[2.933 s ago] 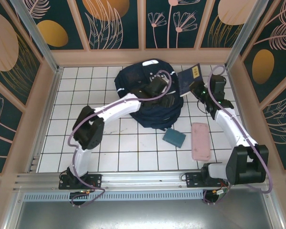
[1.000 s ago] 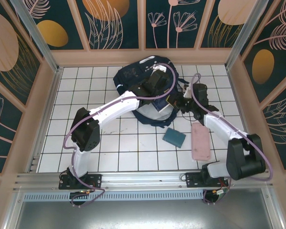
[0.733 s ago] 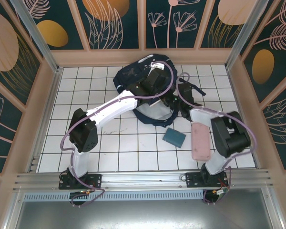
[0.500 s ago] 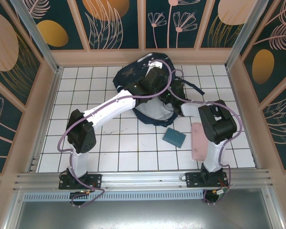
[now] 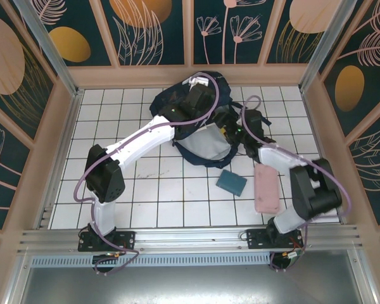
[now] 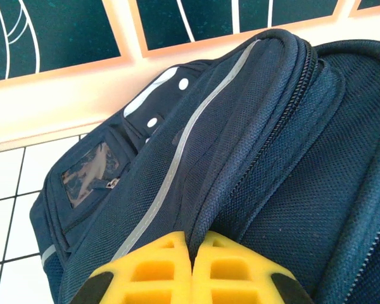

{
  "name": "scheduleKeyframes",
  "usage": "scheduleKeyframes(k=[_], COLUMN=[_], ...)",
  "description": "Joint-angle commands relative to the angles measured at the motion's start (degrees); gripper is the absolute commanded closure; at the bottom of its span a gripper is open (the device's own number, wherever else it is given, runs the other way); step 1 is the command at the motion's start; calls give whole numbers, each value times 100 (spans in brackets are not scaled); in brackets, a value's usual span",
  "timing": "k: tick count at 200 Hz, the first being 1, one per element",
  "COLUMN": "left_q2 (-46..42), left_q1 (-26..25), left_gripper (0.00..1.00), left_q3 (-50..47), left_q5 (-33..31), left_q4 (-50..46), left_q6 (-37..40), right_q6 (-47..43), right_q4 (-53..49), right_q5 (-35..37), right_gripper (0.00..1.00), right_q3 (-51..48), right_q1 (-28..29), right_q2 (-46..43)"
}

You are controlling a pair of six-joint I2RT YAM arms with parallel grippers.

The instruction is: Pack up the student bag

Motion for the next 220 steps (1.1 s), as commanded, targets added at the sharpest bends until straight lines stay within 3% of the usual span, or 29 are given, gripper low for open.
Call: scheduleKeyframes(k=[1, 27, 57, 77, 120, 156, 185, 220], left_q2=[-420, -665, -924, -1235, -2114, -2627, -2527, -2111], left_q1=[214, 239, 256, 391, 1212, 1993, 2053, 2049], left_gripper=[100, 99, 38, 21, 17, 17, 16, 17], left_q3=[-74, -628, -1152, -1781, -3528, -4992, -5412, -5445], left_q5=[-151, 249, 1199, 1645, 2209, 2720, 2896, 3313], left_q4=[416, 538, 342, 461, 846, 1235, 1246, 1536], left_q6=[-336, -137, -152, -474, -1053, -1144, -687, -102], right_q6=[-442, -805, -1296, -1642, -2179, -1107, -412, -595], right_q4=[-1141, -1674, -1987, -2094, -2744, -3033, -2753, -2693], right_q5=[406, 501, 521, 350, 536, 900, 1008, 769], right_gripper=[29, 29, 28, 28, 29, 36, 40, 40], right_q3=[-365, -553, -137, 361, 1506, 1559, 1079, 1309], right_q1=[-135, -696, -1115, -1062, -230, 238, 305, 286], right_q2=[-755, -1343, -1545, -1309, -321, 158, 132, 470])
